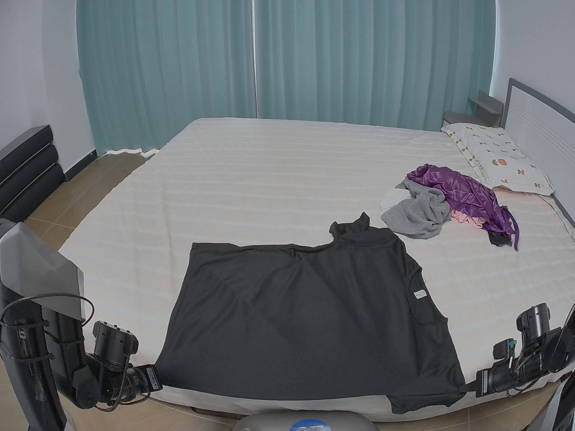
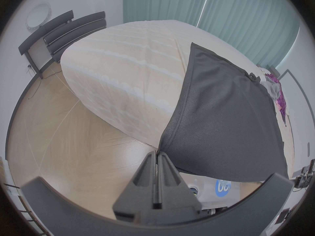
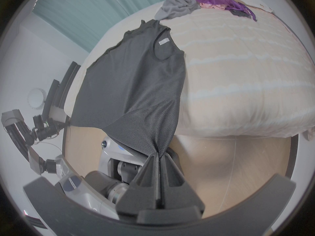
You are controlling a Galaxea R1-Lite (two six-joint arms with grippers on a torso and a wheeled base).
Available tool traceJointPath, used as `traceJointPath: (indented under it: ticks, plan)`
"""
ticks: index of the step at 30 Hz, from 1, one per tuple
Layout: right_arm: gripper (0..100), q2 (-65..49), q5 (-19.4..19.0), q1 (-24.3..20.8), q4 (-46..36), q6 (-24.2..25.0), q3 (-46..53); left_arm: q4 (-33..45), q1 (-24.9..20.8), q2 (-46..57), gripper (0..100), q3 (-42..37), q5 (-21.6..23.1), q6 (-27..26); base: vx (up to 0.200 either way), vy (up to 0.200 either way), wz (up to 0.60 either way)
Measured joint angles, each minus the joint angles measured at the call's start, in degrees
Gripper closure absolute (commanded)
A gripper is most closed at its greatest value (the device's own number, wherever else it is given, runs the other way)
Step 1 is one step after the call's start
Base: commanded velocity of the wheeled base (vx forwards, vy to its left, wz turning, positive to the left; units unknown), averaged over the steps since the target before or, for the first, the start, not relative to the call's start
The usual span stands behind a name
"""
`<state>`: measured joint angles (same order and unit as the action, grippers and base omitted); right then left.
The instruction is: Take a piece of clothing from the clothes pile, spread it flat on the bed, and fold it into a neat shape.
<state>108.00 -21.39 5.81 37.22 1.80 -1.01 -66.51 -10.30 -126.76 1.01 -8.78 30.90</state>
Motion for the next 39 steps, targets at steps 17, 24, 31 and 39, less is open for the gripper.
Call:
traceJointPath:
  ticks: [17, 24, 31, 39]
  plan:
    - [100, -8.94, 3.19, -0.61, -12.59, -5.99, 0.02, 18.09, -5.92, 8.62, 100, 0.00, -3.07, -0.96, 0.000, 0.000, 0.00]
    - [100, -11.47, 3.33, -0.65, -13.60, -6.23, 0.00, 22.17, -8.24, 12.24, 100, -0.05, -3.18, -0.91, 0.000, 0.000, 0.00]
    - [100, -13.09, 2.88, -0.48, -11.90, -5.06, -0.37, 21.52, -7.47, 14.63, 100, 2.71, -3.25, 0.73, 0.000, 0.000, 0.00]
    - [100, -12.58, 2.77, -0.80, -6.18, 3.61, -3.39, 21.25, -5.21, 15.81, 100, 8.79, -6.22, 4.01, 0.000, 0.000, 0.00]
